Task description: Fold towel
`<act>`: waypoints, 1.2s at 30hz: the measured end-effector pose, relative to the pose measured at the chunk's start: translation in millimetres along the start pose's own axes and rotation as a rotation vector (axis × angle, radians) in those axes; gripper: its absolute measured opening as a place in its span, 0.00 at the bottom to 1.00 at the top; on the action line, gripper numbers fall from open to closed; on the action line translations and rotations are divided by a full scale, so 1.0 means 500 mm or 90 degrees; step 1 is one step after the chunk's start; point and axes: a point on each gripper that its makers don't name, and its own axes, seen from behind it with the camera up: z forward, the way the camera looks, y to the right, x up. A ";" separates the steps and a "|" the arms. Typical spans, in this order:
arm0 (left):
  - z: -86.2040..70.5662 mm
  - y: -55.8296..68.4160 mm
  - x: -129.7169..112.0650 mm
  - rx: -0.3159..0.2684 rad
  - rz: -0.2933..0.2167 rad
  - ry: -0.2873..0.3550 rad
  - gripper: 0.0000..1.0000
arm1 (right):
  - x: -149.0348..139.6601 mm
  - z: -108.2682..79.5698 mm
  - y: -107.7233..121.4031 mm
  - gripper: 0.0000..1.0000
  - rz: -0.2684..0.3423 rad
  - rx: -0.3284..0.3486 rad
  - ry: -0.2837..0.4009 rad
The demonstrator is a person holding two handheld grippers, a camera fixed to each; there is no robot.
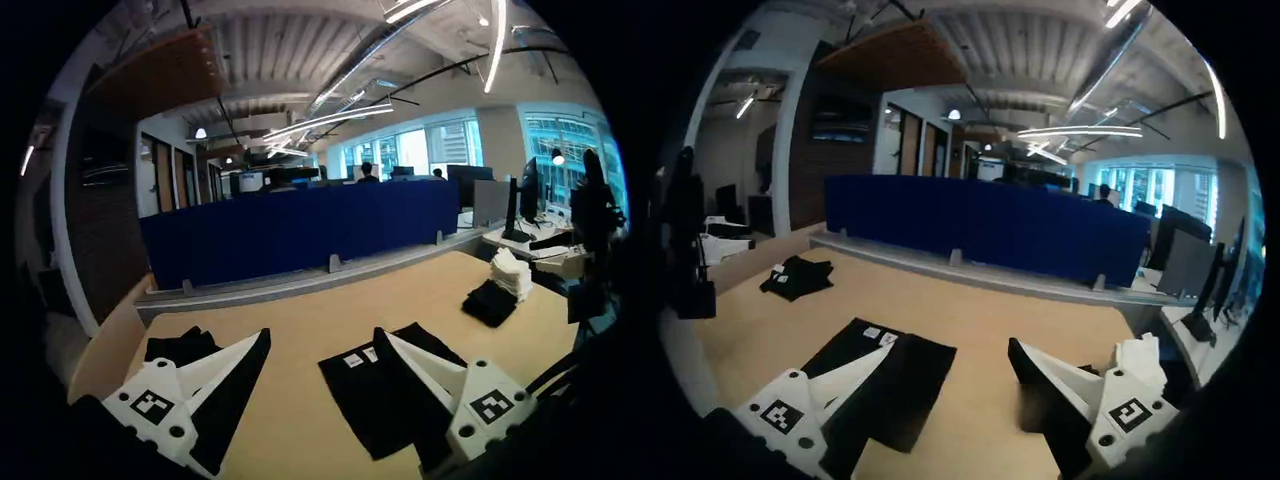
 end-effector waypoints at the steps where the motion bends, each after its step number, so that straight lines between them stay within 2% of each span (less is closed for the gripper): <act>1: -0.001 0.005 -0.006 -0.010 0.006 -0.008 0.95 | -0.007 0.000 -0.006 1.00 -0.006 0.009 -0.011; 6: -0.004 0.029 -0.043 -0.054 0.035 -0.051 0.95 | -0.046 0.004 -0.034 1.00 -0.033 0.044 -0.070; 12: -0.006 0.055 -0.089 -0.086 0.048 -0.092 0.95 | -0.072 0.007 -0.063 1.00 -0.032 0.080 -0.101; 18: 0.000 0.061 -0.121 -0.094 0.053 -0.117 0.95 | -0.092 0.012 -0.071 1.00 -0.052 0.084 -0.121; 24: 0.005 0.066 -0.150 -0.104 0.051 -0.134 0.95 | -0.122 0.021 -0.086 1.00 -0.056 0.099 -0.136; 36: 0.028 0.096 -0.296 -0.140 0.075 -0.202 0.95 | -0.244 0.070 -0.115 1.00 -0.036 0.111 -0.176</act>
